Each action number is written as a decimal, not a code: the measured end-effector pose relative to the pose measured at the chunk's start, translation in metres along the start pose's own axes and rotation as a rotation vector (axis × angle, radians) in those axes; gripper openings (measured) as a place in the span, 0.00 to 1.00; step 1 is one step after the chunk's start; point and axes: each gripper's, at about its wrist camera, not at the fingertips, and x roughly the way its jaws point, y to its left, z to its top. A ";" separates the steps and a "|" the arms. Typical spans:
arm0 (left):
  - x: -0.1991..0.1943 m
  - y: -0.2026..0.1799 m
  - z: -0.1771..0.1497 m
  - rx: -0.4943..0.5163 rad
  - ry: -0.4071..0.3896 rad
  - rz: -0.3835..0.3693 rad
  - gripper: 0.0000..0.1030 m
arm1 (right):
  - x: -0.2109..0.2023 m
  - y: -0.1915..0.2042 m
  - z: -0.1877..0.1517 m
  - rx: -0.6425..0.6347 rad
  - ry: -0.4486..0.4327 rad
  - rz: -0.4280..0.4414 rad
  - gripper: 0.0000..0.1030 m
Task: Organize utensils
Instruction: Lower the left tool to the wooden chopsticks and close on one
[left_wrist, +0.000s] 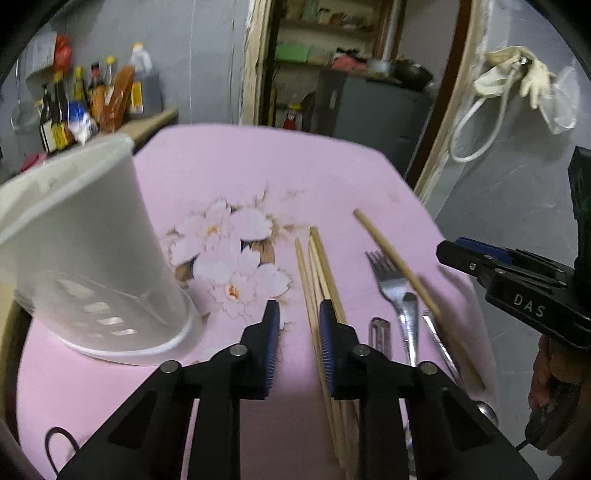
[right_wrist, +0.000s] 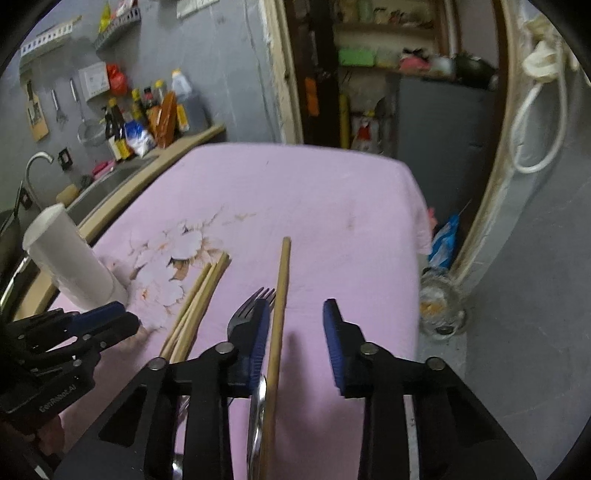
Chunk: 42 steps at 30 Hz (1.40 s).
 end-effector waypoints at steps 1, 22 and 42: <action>0.006 0.002 0.001 -0.008 0.016 -0.001 0.15 | 0.006 0.000 0.001 -0.006 0.015 0.003 0.23; 0.044 0.042 0.024 -0.125 0.159 -0.071 0.13 | 0.074 -0.006 0.031 0.031 0.168 0.039 0.21; 0.039 0.019 0.018 -0.079 0.221 -0.074 0.04 | 0.087 0.006 0.037 0.017 0.246 0.058 0.50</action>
